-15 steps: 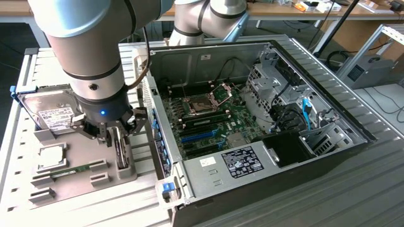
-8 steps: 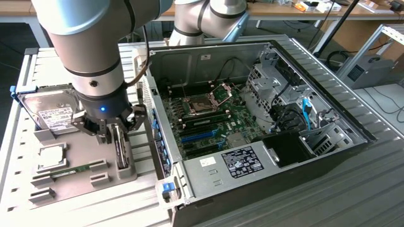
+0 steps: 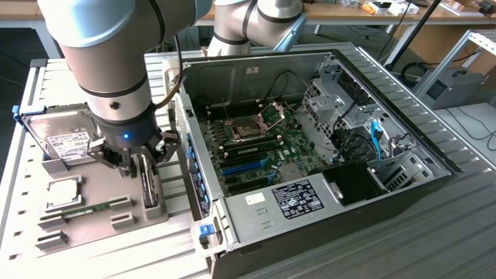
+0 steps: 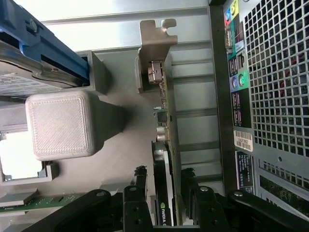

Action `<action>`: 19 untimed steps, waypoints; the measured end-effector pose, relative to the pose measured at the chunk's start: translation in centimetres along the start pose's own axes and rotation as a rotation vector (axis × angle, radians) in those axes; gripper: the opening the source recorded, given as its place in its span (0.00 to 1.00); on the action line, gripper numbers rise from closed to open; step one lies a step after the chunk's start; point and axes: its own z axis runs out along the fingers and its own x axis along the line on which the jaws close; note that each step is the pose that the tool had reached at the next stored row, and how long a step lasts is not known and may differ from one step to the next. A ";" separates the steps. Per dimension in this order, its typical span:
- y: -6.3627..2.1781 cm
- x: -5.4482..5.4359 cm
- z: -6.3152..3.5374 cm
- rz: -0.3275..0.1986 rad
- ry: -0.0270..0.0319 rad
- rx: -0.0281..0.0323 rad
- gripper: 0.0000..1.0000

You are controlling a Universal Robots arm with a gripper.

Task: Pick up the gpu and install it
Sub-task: 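Pick up the gpu and move the gpu toward the slot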

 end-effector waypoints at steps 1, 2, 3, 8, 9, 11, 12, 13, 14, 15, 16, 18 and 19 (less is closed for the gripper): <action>-0.01 0.0 0.08 0.000 0.0001 0.0001 0.42; -0.01 0.1 0.12 0.000 0.0002 0.0001 0.42; -0.01 0.1 0.16 0.000 0.0003 0.0002 0.42; -0.03 0.0 0.18 0.000 0.0001 0.0002 0.42; -0.03 0.0 0.18 0.000 0.0002 0.0002 0.42; -0.03 0.0 0.18 0.000 0.0002 0.0002 0.42; -0.03 0.0 0.18 0.000 0.0002 0.0002 0.42; -0.03 0.0 0.18 0.000 0.0001 0.0002 0.42; -0.03 0.0 0.18 0.000 0.0002 0.0002 0.42; -0.03 0.0 0.18 0.000 0.0002 0.0002 0.42; -0.03 0.0 0.18 0.000 0.0002 0.0002 0.41; -0.03 0.0 0.17 0.000 0.0003 0.0002 0.34; -0.03 0.0 0.17 0.000 0.0003 0.0003 0.28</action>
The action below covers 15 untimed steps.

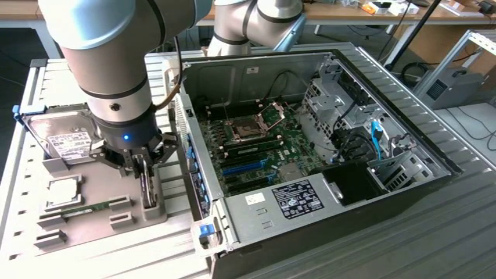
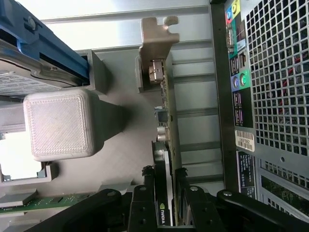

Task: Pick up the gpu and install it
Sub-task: 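Pick up the gpu and move the gpu toward the slot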

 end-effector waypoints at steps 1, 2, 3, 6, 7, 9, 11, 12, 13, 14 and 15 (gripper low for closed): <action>0.00 0.0 0.00 0.000 0.0000 0.0000 0.28; 0.00 0.0 0.00 0.000 -0.0001 0.0000 0.28; 0.00 0.0 0.00 0.000 -0.0001 0.0000 0.28; 0.00 0.0 0.00 0.000 -0.0001 0.0000 0.28; 0.00 0.0 0.01 -0.002 0.0000 -0.0001 0.28; 0.00 0.0 0.01 -0.028 0.0012 -0.0005 0.28; 0.00 0.0 0.01 -0.044 0.0018 -0.0008 0.28; 0.00 0.0 0.02 -0.044 0.0019 -0.0009 0.28; 0.00 0.0 0.02 -0.044 0.0019 -0.0009 0.28; 0.00 0.0 0.02 -0.044 0.0019 -0.0009 0.28; 0.00 0.0 0.02 -0.044 0.0019 -0.0009 0.28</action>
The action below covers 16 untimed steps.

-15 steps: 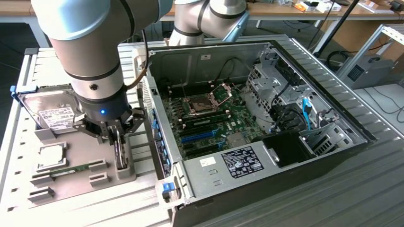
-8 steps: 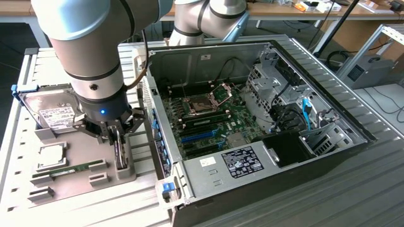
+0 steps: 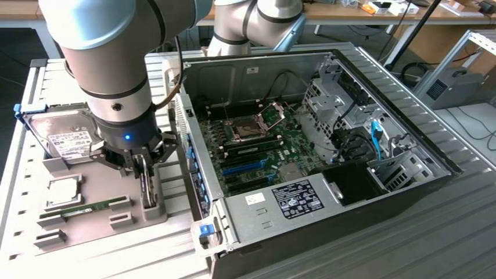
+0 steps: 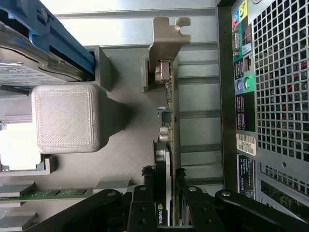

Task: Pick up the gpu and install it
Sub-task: 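Pick up the gpu and move the gpu toward the slot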

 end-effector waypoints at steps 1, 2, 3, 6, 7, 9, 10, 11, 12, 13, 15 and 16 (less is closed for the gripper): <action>0.00 0.0 0.00 -0.001 0.0000 -0.0001 0.28; 0.00 0.0 0.00 -0.002 0.0000 -0.0001 0.28; 0.00 0.0 0.00 -0.005 0.0001 -0.0001 0.28; 0.00 0.0 0.00 -0.015 0.0006 -0.0003 0.28; 0.00 0.0 0.00 -0.016 0.0006 -0.0003 0.28; 0.00 0.0 0.00 -0.016 0.0007 -0.0003 0.28; 0.00 0.0 0.00 -0.016 0.0006 -0.0003 0.28; 0.00 0.0 -0.01 -0.016 0.0005 -0.0004 0.28; 0.01 0.0 -0.15 -0.016 0.0006 -0.0004 0.28; 0.02 0.0 -0.40 -0.016 0.0006 -0.0004 0.28; 0.05 0.0 -1.05 -0.016 0.0006 -0.0003 0.28; 0.08 0.0 -1.72 -0.016 0.0007 -0.0003 0.28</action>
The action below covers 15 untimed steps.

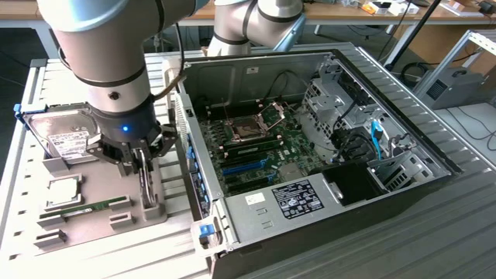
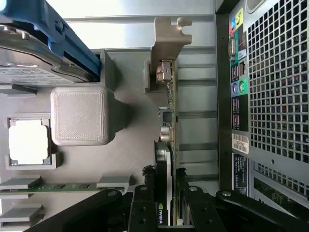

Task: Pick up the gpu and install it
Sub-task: 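Pick up the gpu and move the gpu toward the slot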

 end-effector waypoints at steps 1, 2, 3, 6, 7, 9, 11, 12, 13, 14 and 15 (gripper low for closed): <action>0.02 0.0 -0.48 0.000 0.0000 -0.0001 0.28; 0.04 0.0 -0.86 0.000 0.0000 0.0000 0.28; 0.06 0.0 -1.27 0.000 -0.0001 -0.0001 0.28; 0.11 -0.1 -2.62 0.000 -0.0001 -0.0001 0.28; 0.14 -0.1 -3.10 0.000 -0.0001 -0.0001 0.28; 0.17 -0.1 -3.99 0.000 -0.0001 0.0000 0.28; 0.24 -0.1 -5.67 0.000 -0.0001 -0.0001 0.28; 0.27 -0.1 -6.27 0.000 -0.0001 0.0000 0.28; 0.29 -0.1 -6.74 0.000 -0.0001 0.0000 0.28; 0.32 -0.1 -7.39 0.000 -0.0002 -0.0002 0.28; 0.34 -0.2 -7.89 0.000 0.0000 0.0000 0.28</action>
